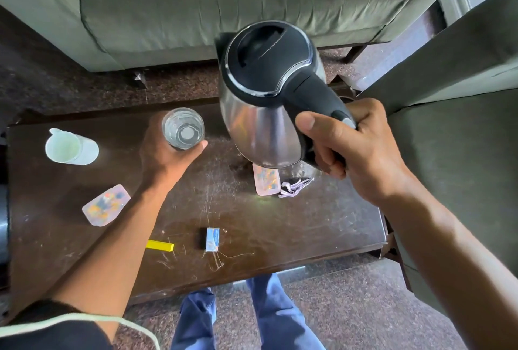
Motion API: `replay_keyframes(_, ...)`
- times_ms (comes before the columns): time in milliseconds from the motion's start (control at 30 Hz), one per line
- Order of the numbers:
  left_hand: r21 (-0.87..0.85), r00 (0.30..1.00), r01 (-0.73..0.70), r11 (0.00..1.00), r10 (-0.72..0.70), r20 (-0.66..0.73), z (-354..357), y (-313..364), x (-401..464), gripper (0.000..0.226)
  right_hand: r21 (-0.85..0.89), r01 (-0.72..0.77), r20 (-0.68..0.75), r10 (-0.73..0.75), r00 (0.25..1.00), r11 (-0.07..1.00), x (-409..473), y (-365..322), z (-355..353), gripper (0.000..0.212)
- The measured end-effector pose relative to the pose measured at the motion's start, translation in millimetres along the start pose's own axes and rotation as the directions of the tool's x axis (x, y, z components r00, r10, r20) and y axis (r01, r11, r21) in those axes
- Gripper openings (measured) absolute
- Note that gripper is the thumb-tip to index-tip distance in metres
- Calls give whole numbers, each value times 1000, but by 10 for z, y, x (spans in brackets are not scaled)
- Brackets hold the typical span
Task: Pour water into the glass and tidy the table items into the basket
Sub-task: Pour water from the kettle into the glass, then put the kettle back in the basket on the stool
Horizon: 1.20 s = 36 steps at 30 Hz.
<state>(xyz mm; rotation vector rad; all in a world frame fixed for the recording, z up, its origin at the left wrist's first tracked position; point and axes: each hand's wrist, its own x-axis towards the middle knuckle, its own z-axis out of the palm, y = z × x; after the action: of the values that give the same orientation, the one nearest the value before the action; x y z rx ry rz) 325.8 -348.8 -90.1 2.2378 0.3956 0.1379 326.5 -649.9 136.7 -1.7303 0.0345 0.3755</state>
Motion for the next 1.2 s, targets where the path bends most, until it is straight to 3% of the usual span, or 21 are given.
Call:
replay_keyframes(400,77,1000,-4,997,3,12,258,-238,141,88,93,30,-29,-28,999,995,261,227,58,73)
replay_keyframes(700,41,1000,2,999,-2,9,312,-269,168,89,80,26,-5,-26,1000,996,358,214,118,73)
replay_keyframes(833,49,999,2,999,-4,33,314,-259,163,105,66,20,3,-21,1000,998,361,165,142,74)
replay_keyframes(1000,-58,995,5,998,1,98,175,-225,133,139,30,18,16,-18,1000,999,317,32,172,76)
replay_keyframes(1133,-199,996,-55,978,67,54,-157,-108,-107,131,-8,38,49,-37,998,999,253,-167,239,80)
replay_keyframes(1200,-296,999,-27,955,34,19,-333,-10,-314,123,-14,49,86,-47,995,999,222,-291,317,83)
